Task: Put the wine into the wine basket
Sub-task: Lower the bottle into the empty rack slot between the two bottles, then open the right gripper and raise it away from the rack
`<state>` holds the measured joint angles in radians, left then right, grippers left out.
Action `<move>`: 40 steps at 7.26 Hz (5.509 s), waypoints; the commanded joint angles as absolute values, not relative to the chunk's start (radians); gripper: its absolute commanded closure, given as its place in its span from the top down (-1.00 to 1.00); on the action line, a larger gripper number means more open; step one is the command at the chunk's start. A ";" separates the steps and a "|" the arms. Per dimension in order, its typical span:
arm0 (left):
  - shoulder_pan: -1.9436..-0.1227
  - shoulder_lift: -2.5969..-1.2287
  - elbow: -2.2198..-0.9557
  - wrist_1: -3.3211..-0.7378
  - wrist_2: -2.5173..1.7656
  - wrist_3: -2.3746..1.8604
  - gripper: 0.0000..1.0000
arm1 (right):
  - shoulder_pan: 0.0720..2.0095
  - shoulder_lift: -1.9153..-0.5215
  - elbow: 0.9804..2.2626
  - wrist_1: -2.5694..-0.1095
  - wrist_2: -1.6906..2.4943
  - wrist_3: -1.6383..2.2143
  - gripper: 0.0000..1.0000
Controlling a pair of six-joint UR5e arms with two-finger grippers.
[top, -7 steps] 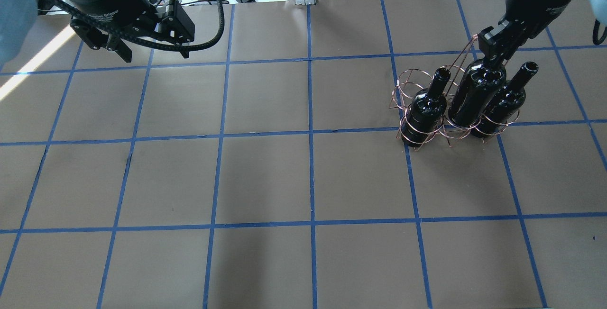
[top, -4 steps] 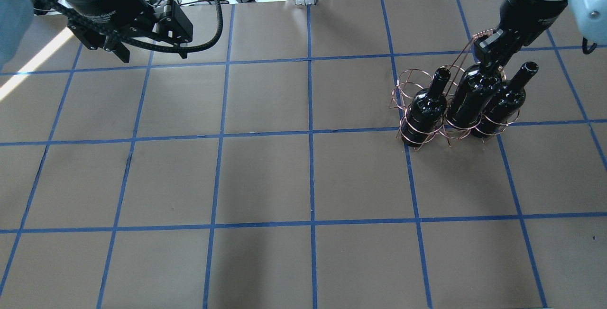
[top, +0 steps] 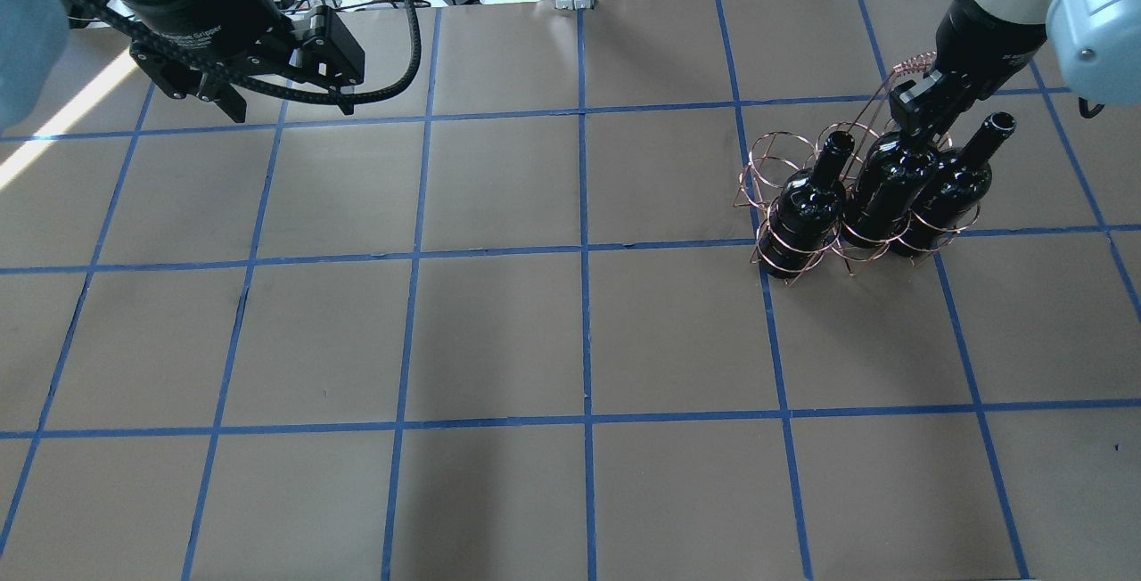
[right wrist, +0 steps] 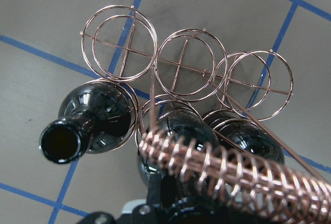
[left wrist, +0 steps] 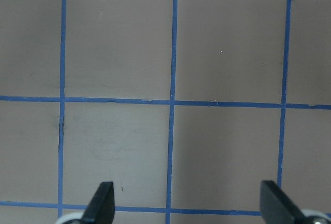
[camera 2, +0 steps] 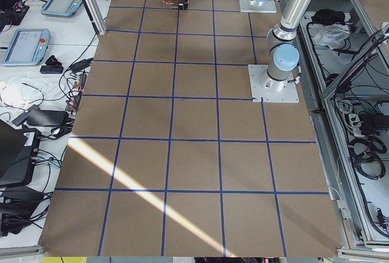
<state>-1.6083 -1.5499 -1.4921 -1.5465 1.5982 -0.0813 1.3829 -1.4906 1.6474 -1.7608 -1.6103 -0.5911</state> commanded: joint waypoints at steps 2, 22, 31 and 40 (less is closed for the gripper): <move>-1.609 -1.549 -1.493 -1.546 1.600 -0.081 1.00 | 1.381 -1.485 1.674 -1.779 -1.578 -0.583 -0.86; -1.551 -1.546 -1.494 -1.531 1.586 -0.058 1.00 | 1.594 -1.591 1.465 -1.450 -1.577 -0.051 0.83; -1.549 -1.542 -1.494 -1.529 1.585 -0.058 1.00 | 1.586 -1.582 1.483 -1.456 -1.589 -0.066 0.90; -1.549 -1.542 -1.494 -1.529 1.589 -0.058 1.00 | 1.586 -1.582 1.496 -1.460 -1.589 -0.064 0.90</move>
